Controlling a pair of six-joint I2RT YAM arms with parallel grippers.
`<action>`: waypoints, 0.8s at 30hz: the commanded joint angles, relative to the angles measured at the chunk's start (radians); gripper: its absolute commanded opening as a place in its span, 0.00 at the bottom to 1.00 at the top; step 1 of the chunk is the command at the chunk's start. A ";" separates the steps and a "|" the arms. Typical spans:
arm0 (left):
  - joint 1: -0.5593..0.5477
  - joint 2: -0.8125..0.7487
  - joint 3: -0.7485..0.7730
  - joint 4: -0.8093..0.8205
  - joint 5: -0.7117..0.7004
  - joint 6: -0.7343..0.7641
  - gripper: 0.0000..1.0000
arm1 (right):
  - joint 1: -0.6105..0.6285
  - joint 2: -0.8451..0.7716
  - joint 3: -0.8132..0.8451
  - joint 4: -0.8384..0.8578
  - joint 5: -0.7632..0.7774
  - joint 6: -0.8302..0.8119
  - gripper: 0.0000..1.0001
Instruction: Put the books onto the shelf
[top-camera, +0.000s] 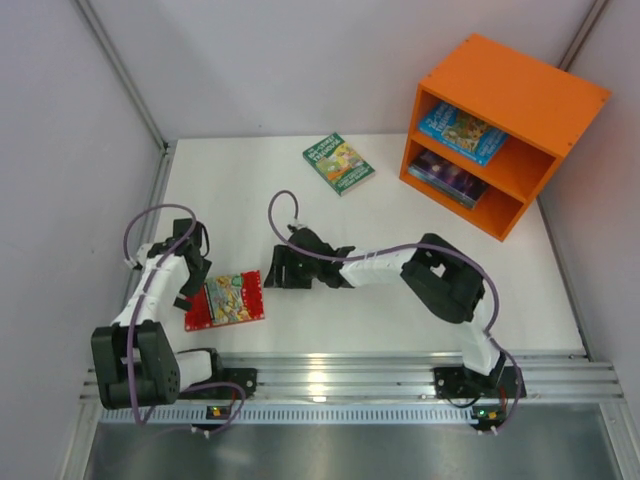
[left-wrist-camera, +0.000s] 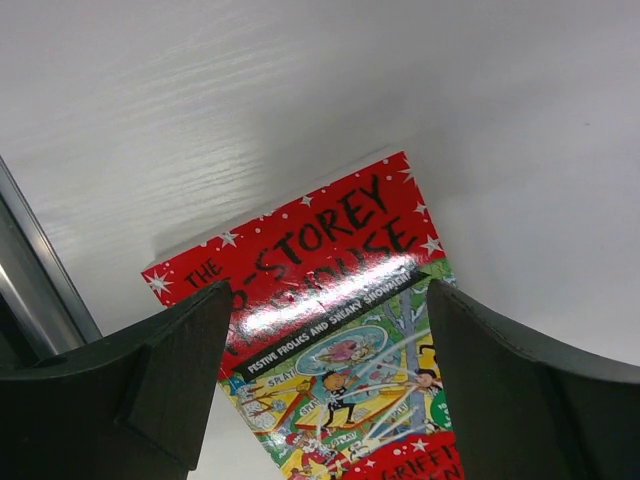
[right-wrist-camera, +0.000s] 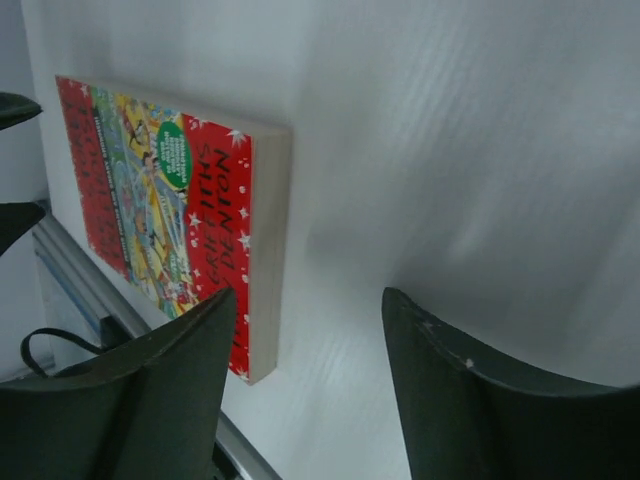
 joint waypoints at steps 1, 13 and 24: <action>0.024 0.038 -0.026 0.047 0.010 0.016 0.84 | 0.039 0.061 0.073 0.151 0.023 0.055 0.60; 0.062 0.064 -0.101 0.197 0.230 0.116 0.75 | 0.109 0.195 0.227 -0.027 0.211 -0.034 0.36; 0.009 0.143 -0.128 0.597 0.949 0.363 0.78 | -0.040 0.011 -0.072 -0.089 0.322 -0.076 0.00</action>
